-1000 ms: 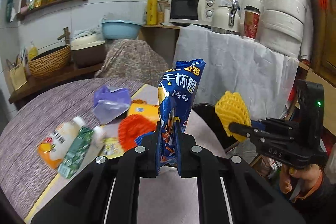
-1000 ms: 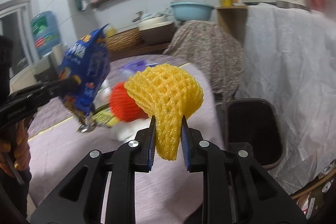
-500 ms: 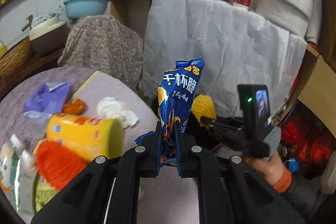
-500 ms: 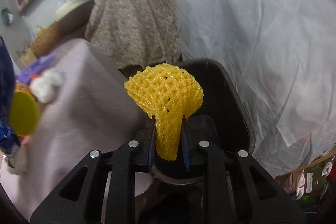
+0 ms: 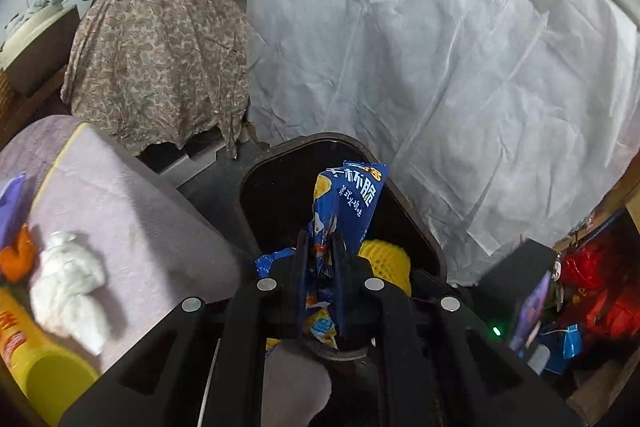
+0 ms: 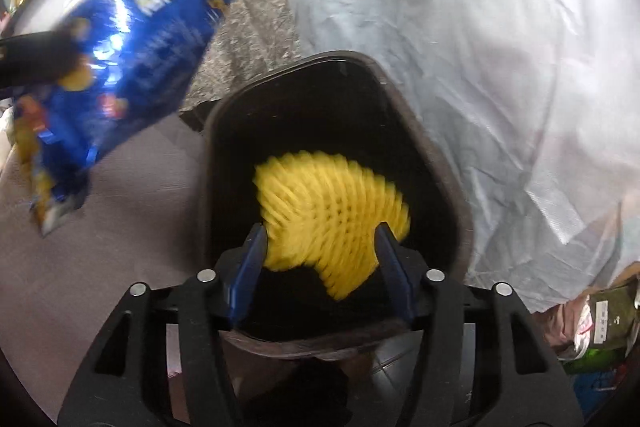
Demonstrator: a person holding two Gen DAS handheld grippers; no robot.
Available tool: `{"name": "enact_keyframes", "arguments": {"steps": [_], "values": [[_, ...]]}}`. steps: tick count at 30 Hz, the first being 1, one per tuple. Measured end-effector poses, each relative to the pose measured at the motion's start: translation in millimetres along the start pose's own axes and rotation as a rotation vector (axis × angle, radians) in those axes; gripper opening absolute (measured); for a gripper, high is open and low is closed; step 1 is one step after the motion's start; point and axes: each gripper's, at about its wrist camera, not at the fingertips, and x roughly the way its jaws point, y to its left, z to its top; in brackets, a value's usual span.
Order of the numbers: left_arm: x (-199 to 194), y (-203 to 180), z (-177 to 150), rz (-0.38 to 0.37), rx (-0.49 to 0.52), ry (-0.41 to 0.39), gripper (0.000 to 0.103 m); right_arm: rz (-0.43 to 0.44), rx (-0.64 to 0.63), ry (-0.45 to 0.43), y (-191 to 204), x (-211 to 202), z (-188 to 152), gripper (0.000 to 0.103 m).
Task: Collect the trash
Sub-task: 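Carry both items to the black bin and open both tools to drop them, then return to the table and grasp the white tissue with the right tool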
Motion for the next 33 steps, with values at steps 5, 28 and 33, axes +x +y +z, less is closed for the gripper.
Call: {"name": "enact_keyframes", "arguments": {"steps": [5, 28, 33], "values": [[25, -9, 7, 0.011, -0.005, 0.043, 0.022, -0.019, 0.03, -0.016, -17, -10, -7, 0.058], [-158, 22, -61, 0.074, -0.032, -0.257, 0.091, 0.083, -0.102, -0.137, 54, -124, -35, 0.077], [-200, 58, -103, 0.154, -0.104, -0.321, 0.093, 0.195, -0.2, -0.174, 94, -160, -40, 0.083]]}}
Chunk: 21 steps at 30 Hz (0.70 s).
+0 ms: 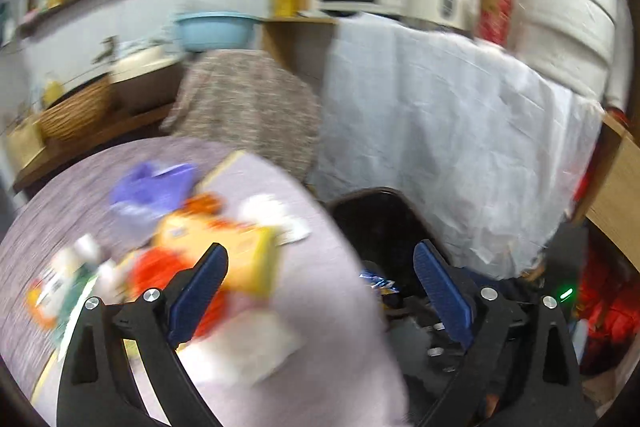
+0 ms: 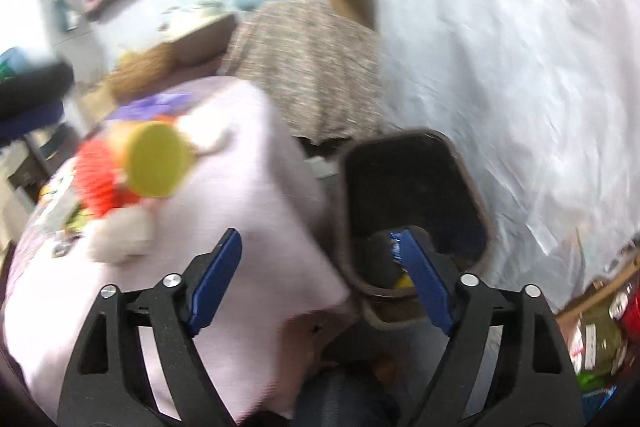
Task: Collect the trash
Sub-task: 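Return to the table and grasp the white tissue with the right tool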
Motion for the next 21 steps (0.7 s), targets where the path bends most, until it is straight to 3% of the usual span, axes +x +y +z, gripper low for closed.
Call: {"name": "enact_keyframes", "arguments": {"steps": [5, 11, 16, 21], "values": [[-30, 53, -35, 0.178, -0.076, -0.007, 0.093, 0.136, -0.14, 0.019, 53, -8, 2, 0.083], [-49, 103, -68, 0.287, -0.157, 0.03, 0.093, 0.202, -0.327, 0.061, 113, 1, -11, 0.083], [-59, 131, -83, 0.302, -0.22, 0.042, 0.093, 0.221, -0.473, 0.086, 152, 6, -20, 0.083], [-61, 137, -91, 0.286, -0.236, 0.044, 0.093, 0.19, -0.571, 0.111, 176, 19, -23, 0.082]]}}
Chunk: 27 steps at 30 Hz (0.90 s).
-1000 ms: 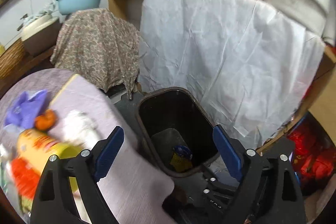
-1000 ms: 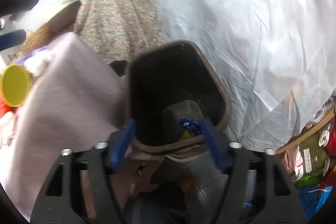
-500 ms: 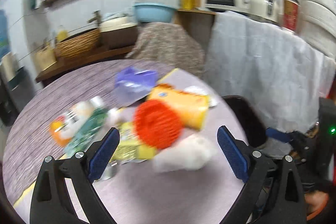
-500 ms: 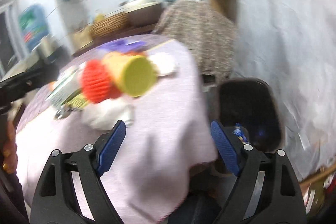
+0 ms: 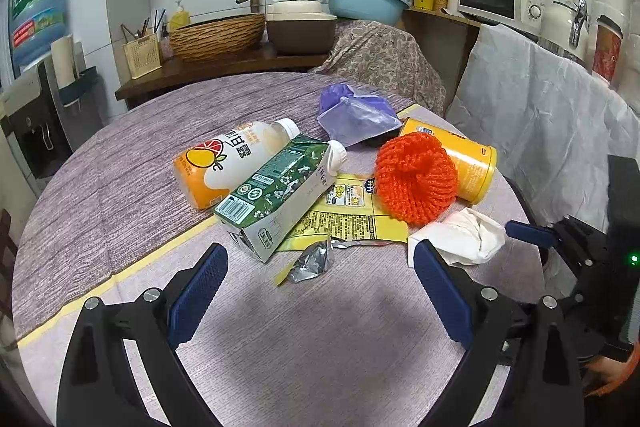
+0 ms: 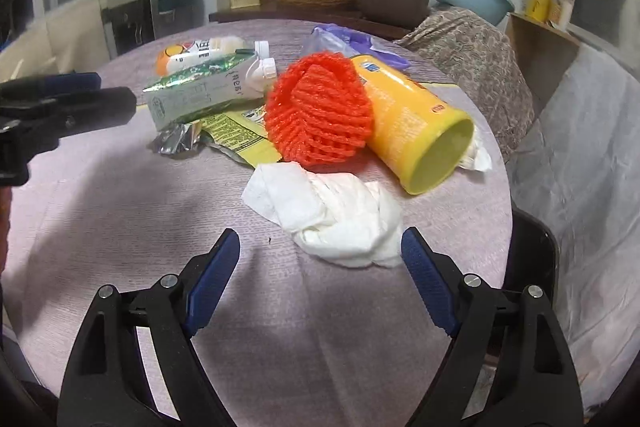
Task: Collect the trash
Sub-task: 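Return to the table and grasp the white tissue with the right tool, then grasp the orange foam net with the left tool while the right tool holds the tissue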
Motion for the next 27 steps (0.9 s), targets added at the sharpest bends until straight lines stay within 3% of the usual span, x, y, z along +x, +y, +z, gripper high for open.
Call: {"name": "enact_keyframes", "arguments": {"steps": [5, 9, 11, 21, 27], "values": [[1, -4, -4, -0.005, 0.006, 0.005, 0.093, -0.052, -0.017, 0.031, -1, 13, 4, 0.065], [5, -4, -3, -0.022, 0.0, 0.014, 0.093, -0.047, -0.005, 0.044, -6, 18, 1, 0.033], [8, -5, -1, -0.031, -0.001, 0.021, 0.093, -0.05, 0.0, 0.029, -8, 14, -2, 0.023], [39, -23, 23, -0.134, 0.005, 0.064, 0.093, -0.038, 0.135, -0.05, -32, -23, -16, 0.019], [60, -58, 32, -0.17, 0.082, 0.071, 0.093, -0.048, 0.208, -0.053, -53, -33, -28, 0.02]]}}
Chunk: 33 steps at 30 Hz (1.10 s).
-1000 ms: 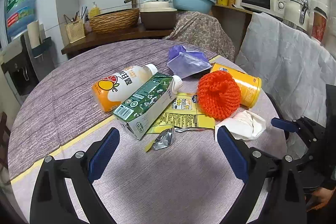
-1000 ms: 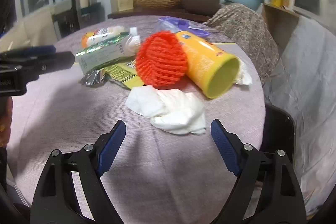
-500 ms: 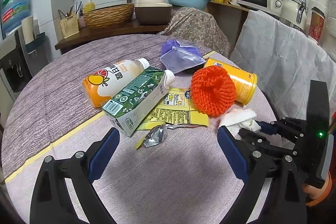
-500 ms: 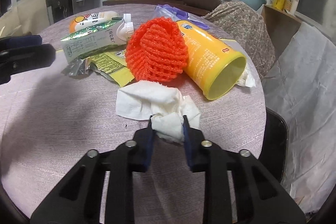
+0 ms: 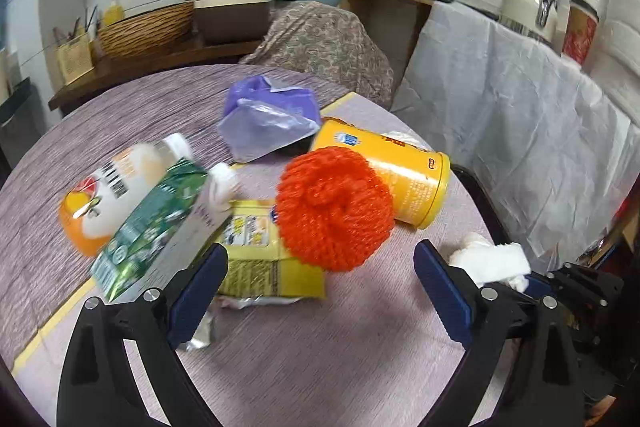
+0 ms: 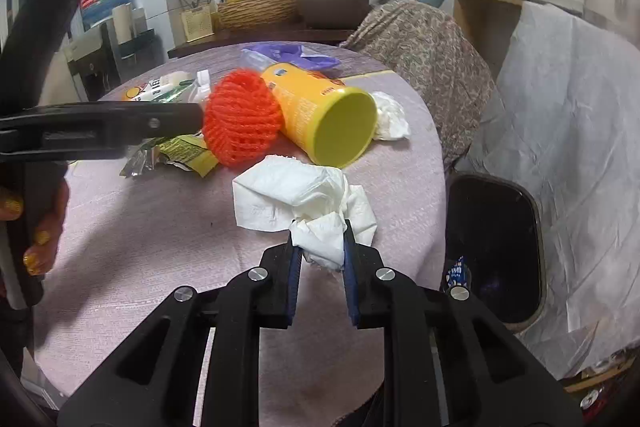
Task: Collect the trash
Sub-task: 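Grasp the orange foam net with the left tool while the right tool holds the tissue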
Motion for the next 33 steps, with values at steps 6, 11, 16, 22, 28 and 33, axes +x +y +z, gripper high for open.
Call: {"name": "enact_keyframes", "arguments": {"steps": [6, 11, 16, 22, 28, 33], "values": [[30, -11, 10, 0.048, 0.039, 0.029, 0.093, -0.008, 0.017, 0.0, -7, -4, -5, 0.02], [39, -14, 10, 0.056, 0.059, 0.053, 0.067, -0.006, 0.022, 0.002, -8, -4, -8, 0.02], [34, -13, 7, 0.043, 0.047, 0.045, 0.031, 0.001, 0.037, 0.007, -10, 0, -9, 0.02], [22, -9, 1, -0.003, 0.021, 0.027, 0.02, 0.02, 0.037, 0.006, -7, 3, -11, 0.02], [9, -6, -6, -0.034, -0.007, 0.011, 0.019, 0.032, 0.03, -0.006, -4, -1, -14, 0.02], [-12, -7, -9, -0.053, -0.019, -0.032, 0.019, 0.044, 0.034, -0.019, -2, -4, -16, 0.02]]}}
